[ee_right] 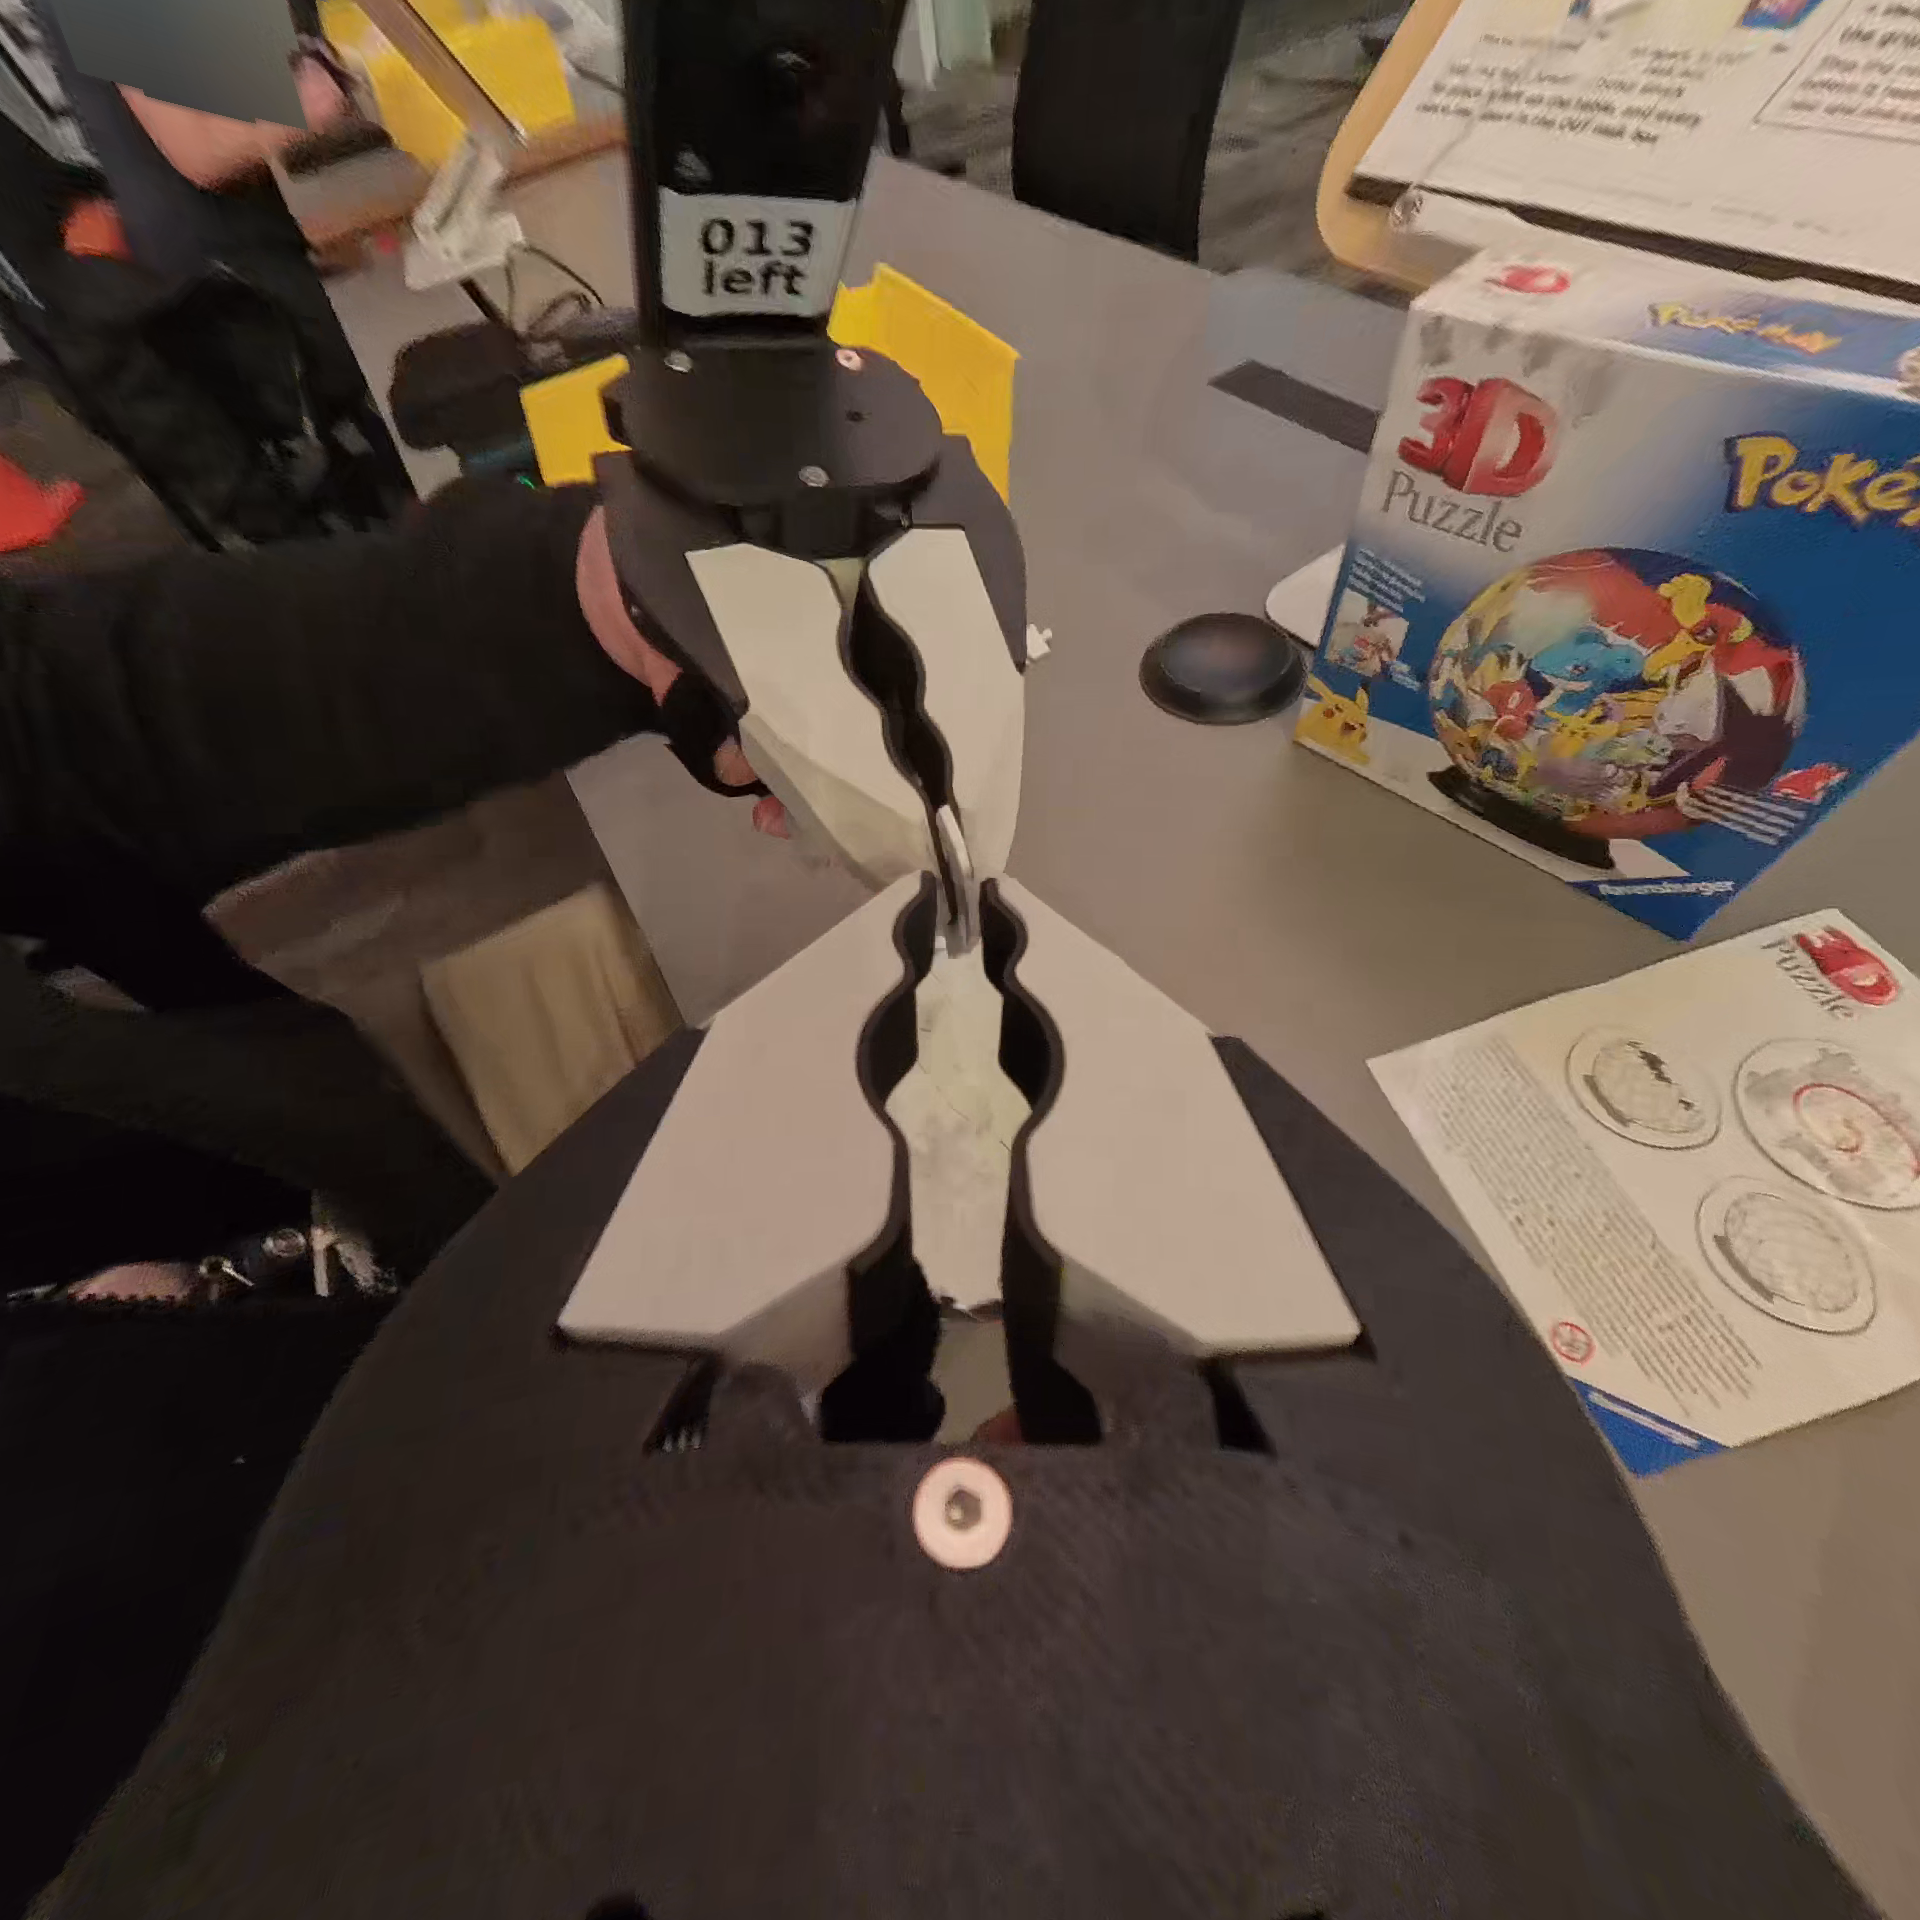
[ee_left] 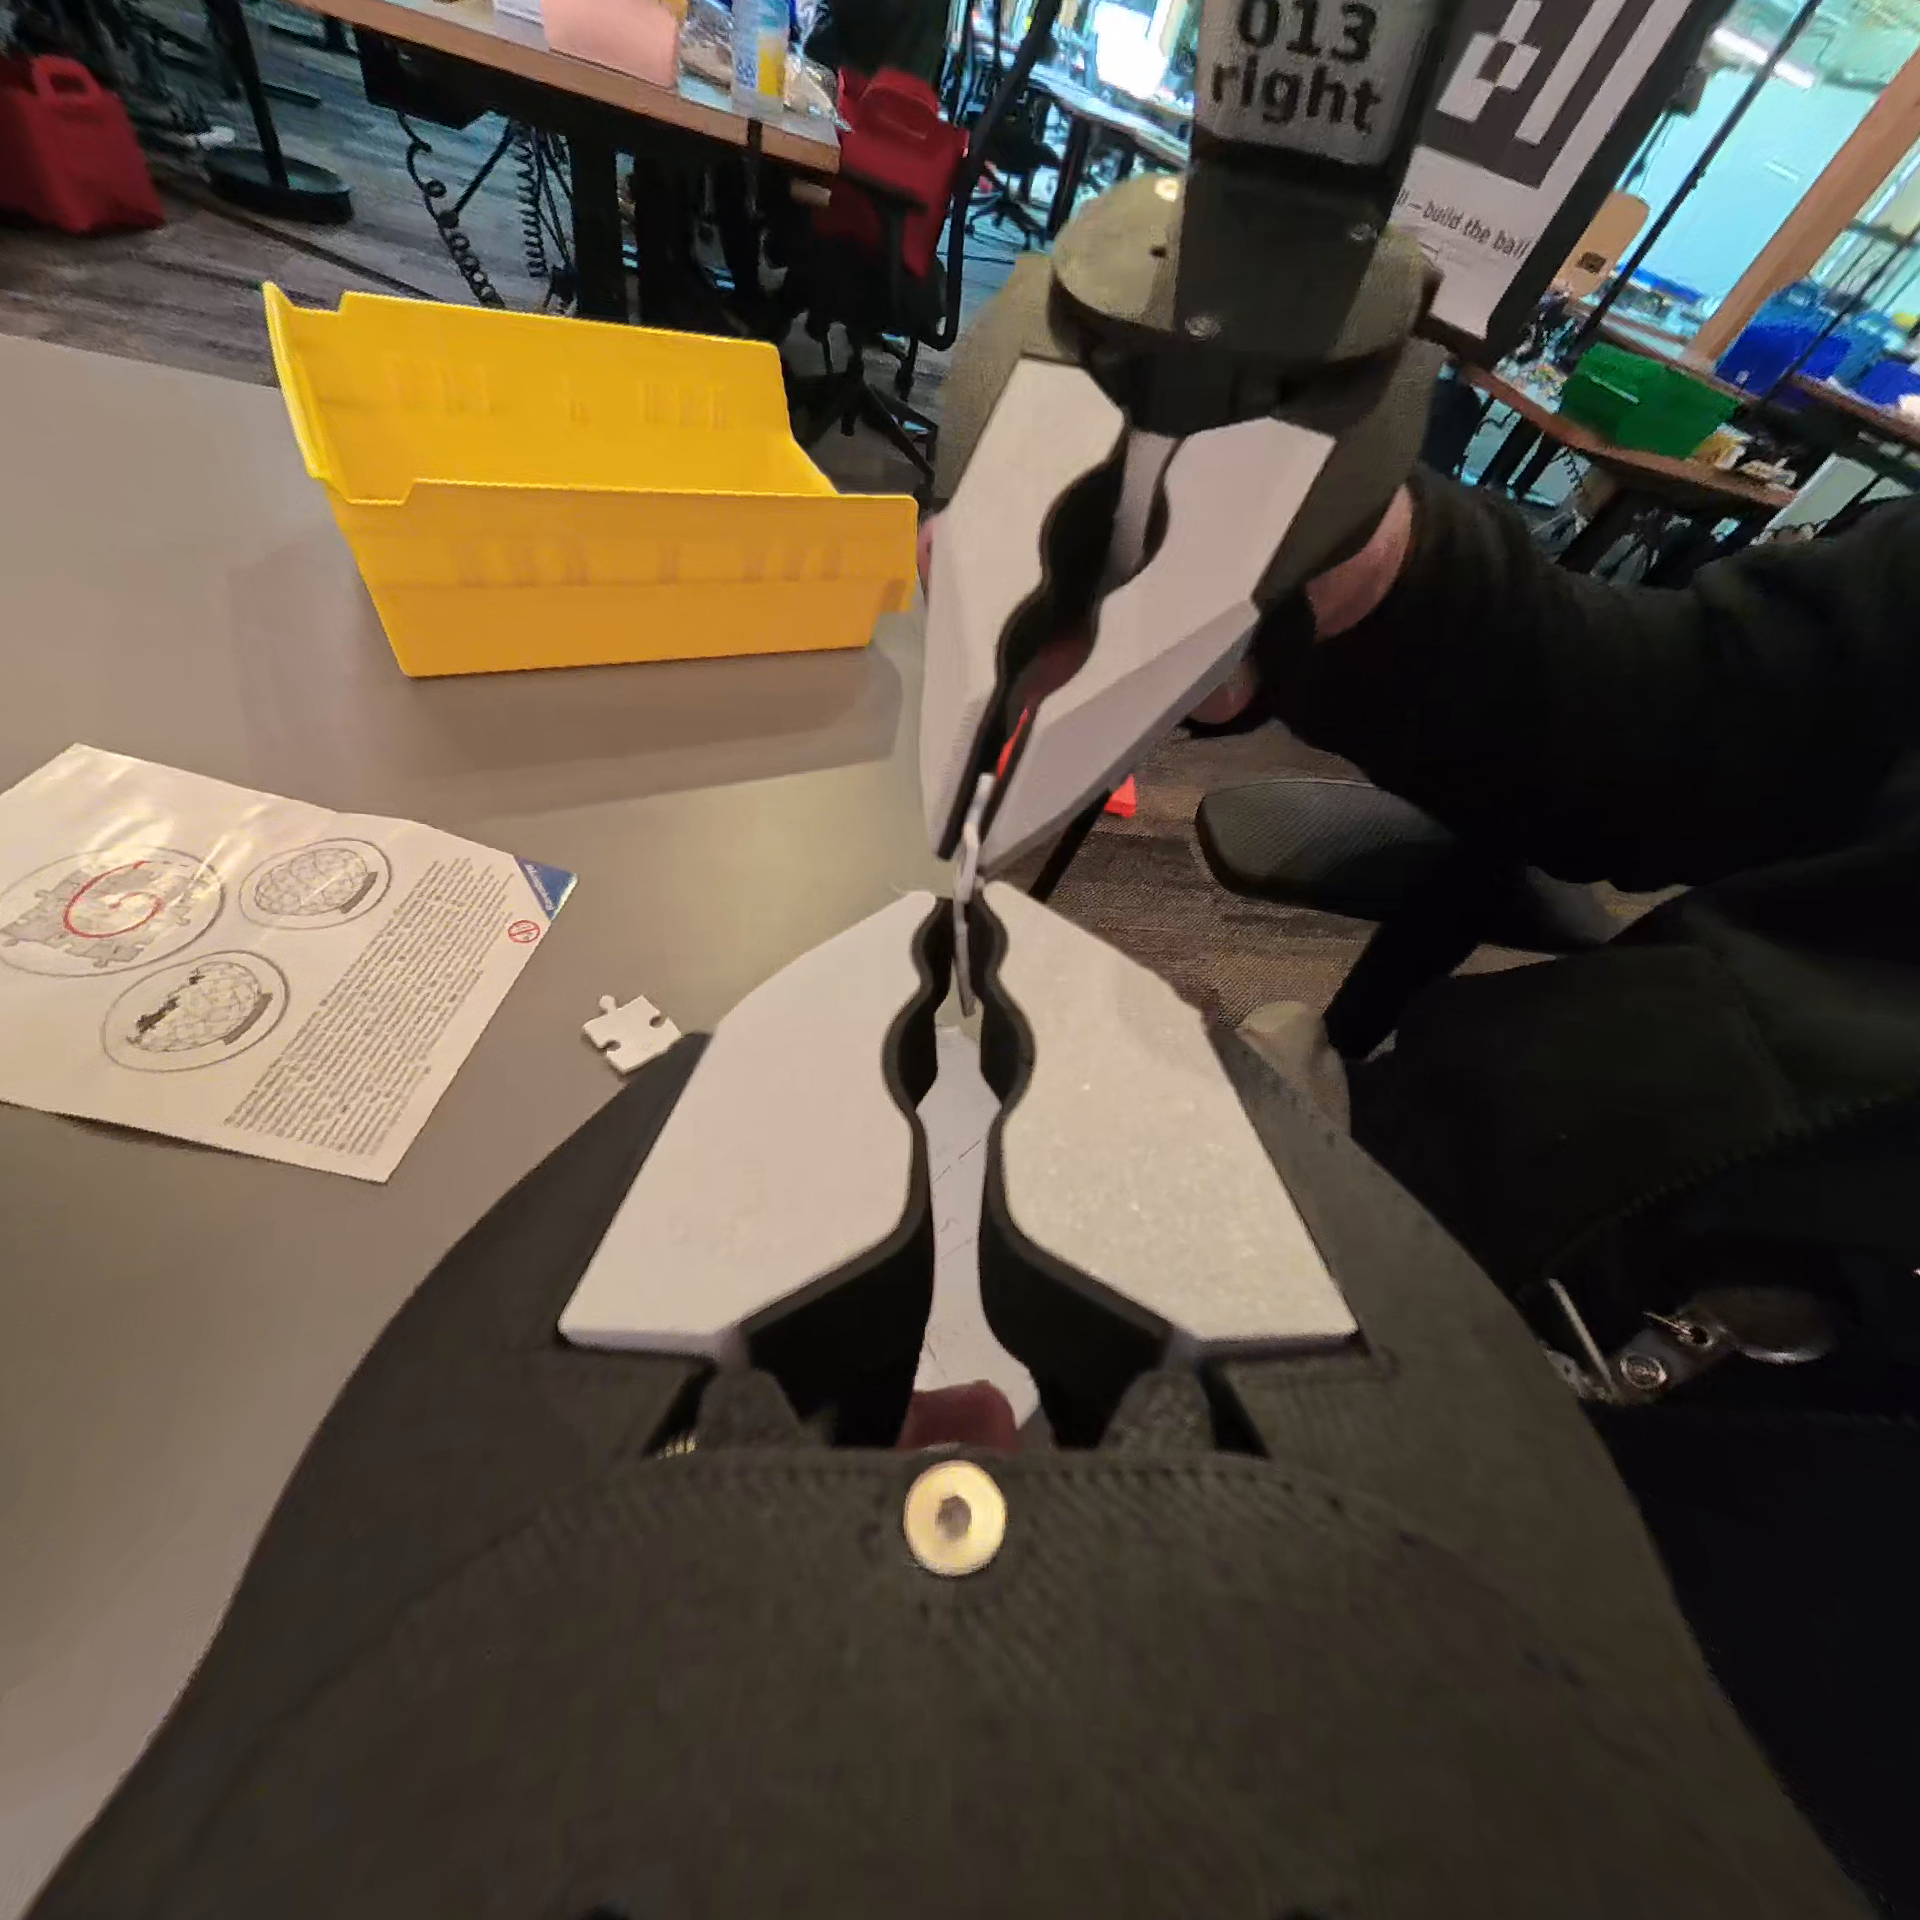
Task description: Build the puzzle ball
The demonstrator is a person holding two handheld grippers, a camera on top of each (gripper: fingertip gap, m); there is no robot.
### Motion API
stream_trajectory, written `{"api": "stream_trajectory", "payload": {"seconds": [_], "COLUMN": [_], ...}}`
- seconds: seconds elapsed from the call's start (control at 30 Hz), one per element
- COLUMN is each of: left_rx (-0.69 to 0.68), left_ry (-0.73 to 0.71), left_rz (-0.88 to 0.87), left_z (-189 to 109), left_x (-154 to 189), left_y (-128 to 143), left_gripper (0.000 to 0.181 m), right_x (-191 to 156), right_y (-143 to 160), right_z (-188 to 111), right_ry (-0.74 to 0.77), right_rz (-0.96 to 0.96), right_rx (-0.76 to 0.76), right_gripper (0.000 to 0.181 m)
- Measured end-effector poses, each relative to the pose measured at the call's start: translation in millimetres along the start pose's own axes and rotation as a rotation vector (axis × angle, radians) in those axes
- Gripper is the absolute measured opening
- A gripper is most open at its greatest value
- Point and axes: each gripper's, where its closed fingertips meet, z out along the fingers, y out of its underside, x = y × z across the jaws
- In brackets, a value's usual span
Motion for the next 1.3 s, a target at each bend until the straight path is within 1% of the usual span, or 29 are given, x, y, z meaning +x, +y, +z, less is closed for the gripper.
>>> {"api": "stream_trajectory", "payload": {"seconds": [0.03, 0.13, 0.23, 0.27, 0.33, 0.37, 0.47, 0.5, 0.63, 0.7, 0.83, 0.93, 1.07, 1.2, 1.3], "left_rx": [-0.007, -0.044, -0.068, -0.095, -0.173, -0.196, -0.286, -0.313, -0.41, -0.417, -0.342, -0.265, -0.238, -0.256, -0.223], "left_ry": [0.0, 0.0, -0.047, -0.074, -0.157, -0.172, -0.23, -0.229, -0.256, -0.265, -0.252, -0.228, -0.201, -0.184, -0.164], "left_rz": [0.002, 0.022, 0.033, 0.045, 0.087, 0.101, 0.137, 0.145, 0.172, 0.192, 0.204, 0.215, 0.221, 0.229, 0.199], "left_z": [0, -2, -2, -3, -6, -6, -5, -3, 2, 3, 8, 7, 5, 3, 1], "left_x": [-1, -6, -21, -27, -43, -47, -60, -62, -74, -77, -75, -68, -62, -59, -57], "left_y": [0, 5, 13, 18, 32, 37, 55, 61, 83, 86, 75, 59, 51, 51, 47], "left_gripper": [0.002, 0.003, 0.006, 0.012, 0.032, 0.042, 0.056, 0.057, 0.056, 0.049, 0.03, 0.011, 0.008, 0.007, 0.006], "right_x": [3, 4, 14, 17, 28, 32, 45, 48, 58, 58, 52, 51, 48, 44, 43], "right_y": [0, 3, 8, 10, 16, 20, 37, 42, 56, 56, 44, 36, 28, 28, 26], "right_z": [1, 5, 13, 17, 22, 25, 34, 36, 44, 44, 42, 39, 34, 33, 32], "right_ry": [0.008, -0.017, -0.004, -0.002, 0.015, 0.015, 0.052, 0.058, 0.093, 0.087, 0.042, 0.013, -0.016, -0.033, -0.029], "right_rz": [-0.016, -0.038, -0.034, -0.028, -0.008, 0.001, 0.002, -0.002, 0.002, 0.023, 0.06, 0.1, 0.123, 0.117, 0.132], "right_rx": [-0.02, -0.07, -0.107, -0.113, -0.127, -0.138, -0.201, -0.216, -0.257, -0.244, -0.17, -0.112, -0.056, -0.054, -0.03], "right_gripper": [0.002, 0.001, 0.0, 0.0, 0.0, 0.0, 0.0, 0.0, 0.0, 0.0, 0.0, 0.0, 0.0, 0.0, 0.001]}}
